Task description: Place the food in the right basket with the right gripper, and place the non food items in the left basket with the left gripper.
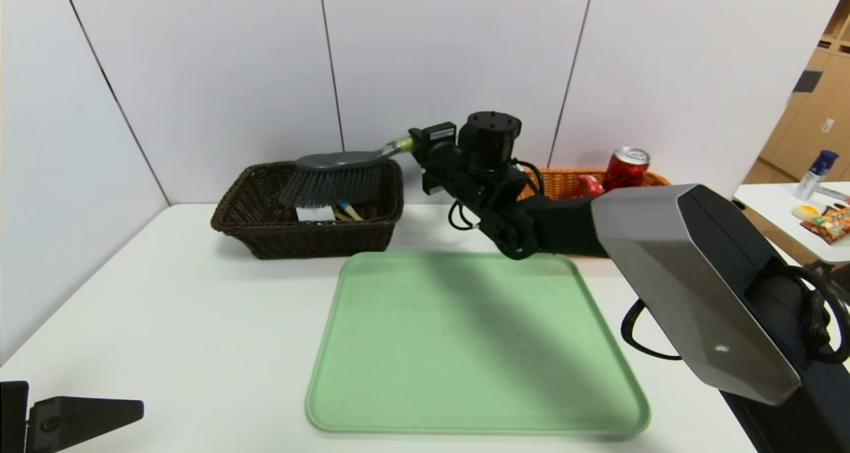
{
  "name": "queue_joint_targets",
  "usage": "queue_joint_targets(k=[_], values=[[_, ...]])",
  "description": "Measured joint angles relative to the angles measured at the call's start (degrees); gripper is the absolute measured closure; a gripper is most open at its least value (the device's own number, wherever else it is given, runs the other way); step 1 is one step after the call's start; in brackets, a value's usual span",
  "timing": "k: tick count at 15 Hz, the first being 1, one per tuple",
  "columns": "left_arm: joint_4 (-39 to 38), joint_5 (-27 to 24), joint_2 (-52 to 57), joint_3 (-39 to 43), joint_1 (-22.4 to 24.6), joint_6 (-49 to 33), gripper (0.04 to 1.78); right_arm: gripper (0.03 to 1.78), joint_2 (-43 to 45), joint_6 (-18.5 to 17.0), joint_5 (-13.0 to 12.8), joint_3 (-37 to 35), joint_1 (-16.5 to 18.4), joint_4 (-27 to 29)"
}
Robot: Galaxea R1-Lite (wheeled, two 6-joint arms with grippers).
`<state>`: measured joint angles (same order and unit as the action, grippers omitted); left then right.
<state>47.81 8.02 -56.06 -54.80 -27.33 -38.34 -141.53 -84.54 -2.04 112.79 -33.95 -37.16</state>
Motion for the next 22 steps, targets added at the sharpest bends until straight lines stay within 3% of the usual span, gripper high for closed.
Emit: queue_joint_targets(k=[10,15,18,22], values=[[0.1,-1.1,0.3,0.0,0.0,0.0,0.13,1.36,-0.4,0.0,0.4,0.0,0.5,0.4],[0.1,-1.0,0.4,-0.1,0.0,0.0,0.13,0.78,-0.3,0.1,0.9,0.0,0.5,0.3],[0.1,-1.0,0.4,-0.1,0.0,0.0,0.13,0.56,0.1,0.4,1.1,0.0,0.6,0.2],[-0.3,-0.6,0.3,-0.3,0.1,0.1,0.13,0.38,3.8,3.8,1.4,-0.1,-0.2,0.7]])
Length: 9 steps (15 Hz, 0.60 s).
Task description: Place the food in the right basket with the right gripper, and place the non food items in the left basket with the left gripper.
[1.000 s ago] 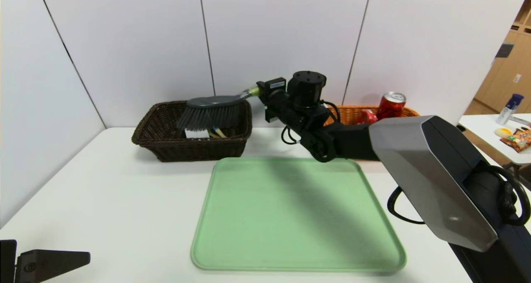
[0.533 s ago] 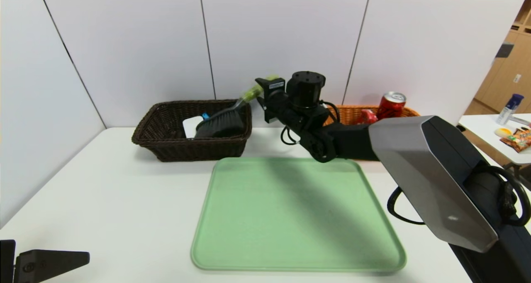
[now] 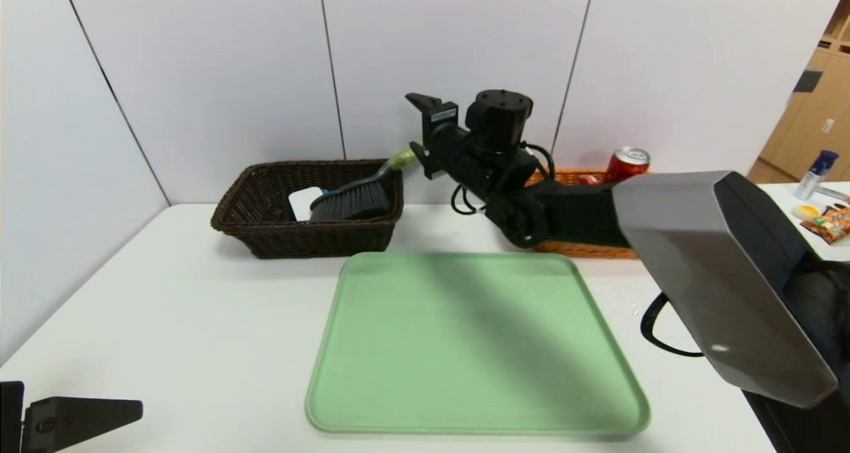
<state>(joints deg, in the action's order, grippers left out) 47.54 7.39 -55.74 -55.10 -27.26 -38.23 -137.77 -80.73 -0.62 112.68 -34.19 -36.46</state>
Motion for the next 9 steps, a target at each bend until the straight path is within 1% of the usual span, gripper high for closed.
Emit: queue_joint_targets(k=[1,2,4,5,7,9], values=[[-0.9,0.0,-0.2,-0.5,0.0,0.0,0.13,0.35,1.8,2.8,0.1,0.0,-0.2,1.0],[-2.5,0.0,-0.5,-1.3,0.0,0.0,0.13,0.31,3.9,7.4,0.1,-0.1,-0.6,3.2],[-5.0,0.0,-1.3,-4.2,0.0,0.0,0.13,0.27,8.4,18.4,-0.3,-0.6,-1.1,9.2],[-5.4,0.0,-1.6,-5.8,0.0,0.0,0.13,0.25,11.1,24.9,-0.6,-1.3,-1.1,12.9],[-5.7,-0.1,-2.0,-9.3,0.0,0.0,0.13,0.21,16.8,38.2,-0.7,-4.0,0.2,20.9],[-5.6,-0.1,-2.0,-12.7,0.0,0.0,0.13,0.19,24.1,54.6,-1.0,-9.9,2.5,30.0]])
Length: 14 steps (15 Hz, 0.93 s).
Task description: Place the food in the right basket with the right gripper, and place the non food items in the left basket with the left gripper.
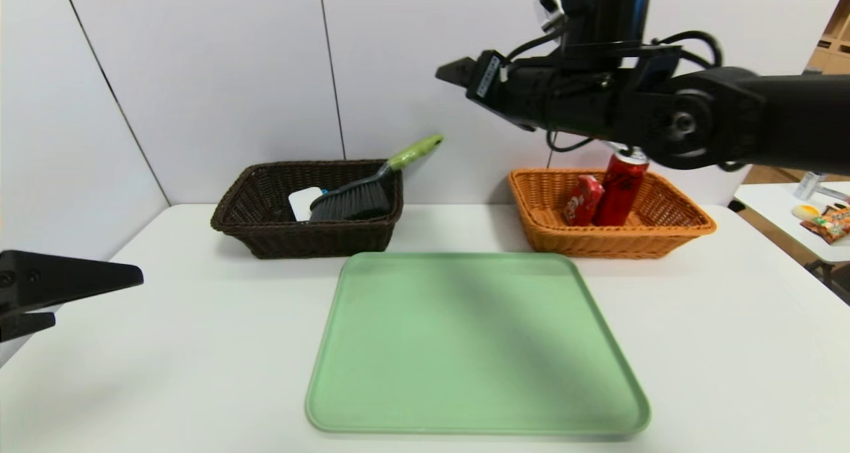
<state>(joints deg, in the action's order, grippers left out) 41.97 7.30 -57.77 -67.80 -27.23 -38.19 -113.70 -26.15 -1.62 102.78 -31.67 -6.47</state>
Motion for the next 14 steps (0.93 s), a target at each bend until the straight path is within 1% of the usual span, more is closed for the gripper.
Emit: queue_joint_targets(k=[2,3,4,5,6,7,9,10,11,13,14], values=[[0.9,0.5,0.2,-2.5,1.1,2.7,0.13,0.17,8.4,14.8,-1.4,-7.9,1.8,7.5],[1.2,1.2,0.5,-2.9,2.8,5.6,0.13,0.16,12.6,19.9,-2.4,-12.0,2.5,10.1],[1.2,2.1,1.0,-3.1,5.2,8.8,0.13,0.15,17.1,23.5,-3.5,-16.8,3.7,11.7],[1.1,3.1,1.7,-3.2,8.2,11.8,0.13,0.15,21.4,25.2,-4.3,-21.3,6.0,12.4],[1.2,4.5,2.4,-3.2,11.2,14.0,0.13,0.14,25.7,25.9,-4.8,-25.8,9.7,12.8],[1.2,6.2,3.3,-2.9,14.2,15.4,0.13,0.13,30.5,26.3,-5.2,-30.5,14.3,13.0],[1.0,10.1,6.0,-0.2,20.0,16.5,0.13,0.13,39.4,26.5,-5.3,-39.4,21.9,13.0],[0.8,10.9,8.0,1.5,21.6,16.7,0.13,0.12,44.3,26.6,-5.4,-44.4,25.2,12.5],[0.6,10.9,10.9,3.6,22.7,17.2,0.13,0.12,49.0,26.6,-5.3,-49.1,27.7,11.7],[0.2,10.6,17.3,8.2,23.6,18.0,0.13,0.12,59.1,26.4,-5.4,-57.7,31.7,9.9],[0.1,10.5,21.3,11.0,23.8,18.4,0.13,0.12,64.1,26.3,-5.6,-61.0,33.1,9.5]])
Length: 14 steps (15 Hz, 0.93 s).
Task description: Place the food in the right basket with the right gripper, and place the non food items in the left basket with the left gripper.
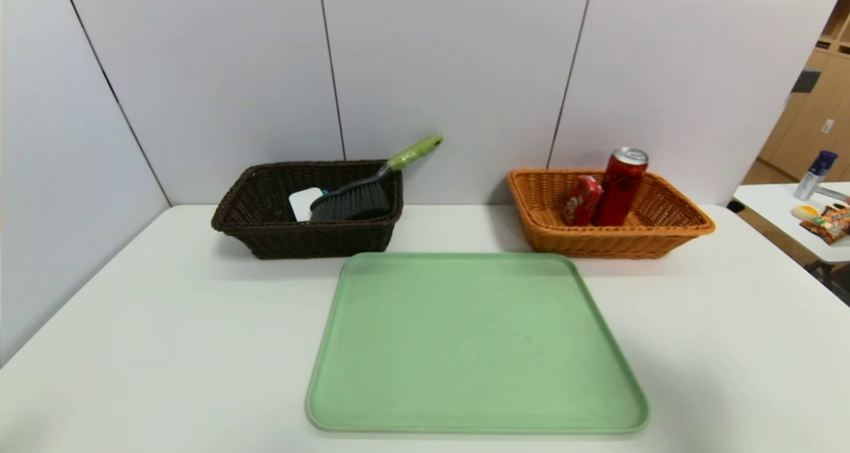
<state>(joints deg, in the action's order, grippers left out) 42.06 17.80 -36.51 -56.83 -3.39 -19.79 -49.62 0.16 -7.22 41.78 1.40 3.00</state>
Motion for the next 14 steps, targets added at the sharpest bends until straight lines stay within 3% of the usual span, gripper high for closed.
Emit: queue_joint_targets(k=[4,7,8,10,14], values=[[-0.2,0.1,16.4,10.8,1.3,4.0,0.13,0.12,19.4,0.0,0.2,-9.8,3.4,-0.6],[-1.5,-0.7,28.7,17.3,2.7,12.8,0.13,0.12,29.3,0.1,0.8,-15.4,4.1,-4.0],[-3.3,-1.0,31.3,19.2,3.0,15.4,0.13,0.12,30.8,0.0,1.6,-16.5,4.2,-6.8],[-9.7,-3.2,34.3,22.2,3.4,19.1,0.13,0.12,32.5,-0.9,5.8,-16.1,3.3,-9.9],[-11.9,-4.6,36.2,24.9,3.5,21.5,0.13,0.12,36.7,-0.9,7.9,-14.0,-0.1,0.5]])
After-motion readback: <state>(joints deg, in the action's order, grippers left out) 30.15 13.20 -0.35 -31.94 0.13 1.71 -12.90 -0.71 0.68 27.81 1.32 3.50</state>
